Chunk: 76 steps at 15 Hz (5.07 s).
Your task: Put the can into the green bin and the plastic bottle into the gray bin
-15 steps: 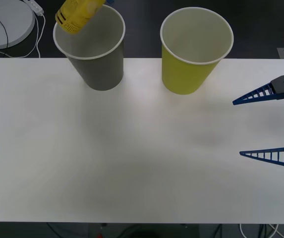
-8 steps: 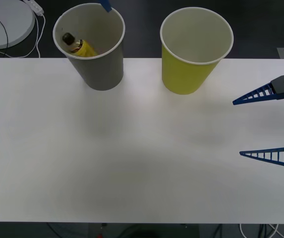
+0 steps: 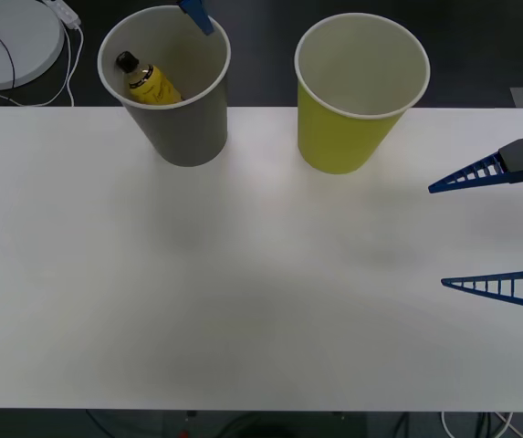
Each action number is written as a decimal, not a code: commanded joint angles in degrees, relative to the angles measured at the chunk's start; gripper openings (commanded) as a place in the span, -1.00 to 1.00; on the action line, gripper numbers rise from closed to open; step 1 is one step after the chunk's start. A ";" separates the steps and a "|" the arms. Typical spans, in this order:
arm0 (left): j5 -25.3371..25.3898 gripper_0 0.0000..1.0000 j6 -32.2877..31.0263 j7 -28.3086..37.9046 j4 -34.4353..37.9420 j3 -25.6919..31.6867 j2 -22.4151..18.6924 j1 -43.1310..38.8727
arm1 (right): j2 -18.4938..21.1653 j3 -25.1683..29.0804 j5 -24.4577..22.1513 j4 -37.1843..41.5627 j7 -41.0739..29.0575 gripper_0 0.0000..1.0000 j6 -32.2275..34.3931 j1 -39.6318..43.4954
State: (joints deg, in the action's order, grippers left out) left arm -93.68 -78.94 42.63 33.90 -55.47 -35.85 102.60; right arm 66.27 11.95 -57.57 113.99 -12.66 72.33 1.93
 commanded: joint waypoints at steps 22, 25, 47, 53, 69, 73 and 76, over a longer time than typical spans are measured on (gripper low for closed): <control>28.91 1.00 4.14 -11.43 37.91 0.01 -36.30 -20.16 | 0.00 0.00 0.00 0.00 0.00 1.00 0.00 0.00; 33.13 1.00 4.23 -17.14 38.17 0.01 -38.85 -22.97 | 0.00 0.00 0.00 0.00 0.00 1.00 0.00 0.00; 40.95 1.00 18.73 -26.46 59.09 21.11 -42.54 -57.86 | 0.00 0.00 0.00 0.00 0.00 1.00 0.00 0.00; 31.98 1.00 11.88 -23.91 66.38 44.57 -34.11 -77.20 | 0.00 0.00 0.00 0.00 0.00 1.00 0.00 0.00; 25.48 1.00 8.72 -25.23 81.94 61.80 -33.05 -97.33 | 0.00 0.00 0.00 0.00 0.00 1.00 0.00 0.00; 27.15 1.00 6.78 -26.54 81.85 65.14 -33.05 -100.40 | 0.00 0.00 0.00 0.00 0.00 1.00 0.00 0.00; 28.73 1.00 6.78 -27.42 81.85 66.19 -32.96 -101.81 | 0.00 0.00 0.00 0.00 0.00 1.00 0.00 0.00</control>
State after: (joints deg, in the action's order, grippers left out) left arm -65.56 -72.15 15.36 115.77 10.40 -68.88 1.08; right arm 66.27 11.95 -57.57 113.99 -12.66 72.33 1.93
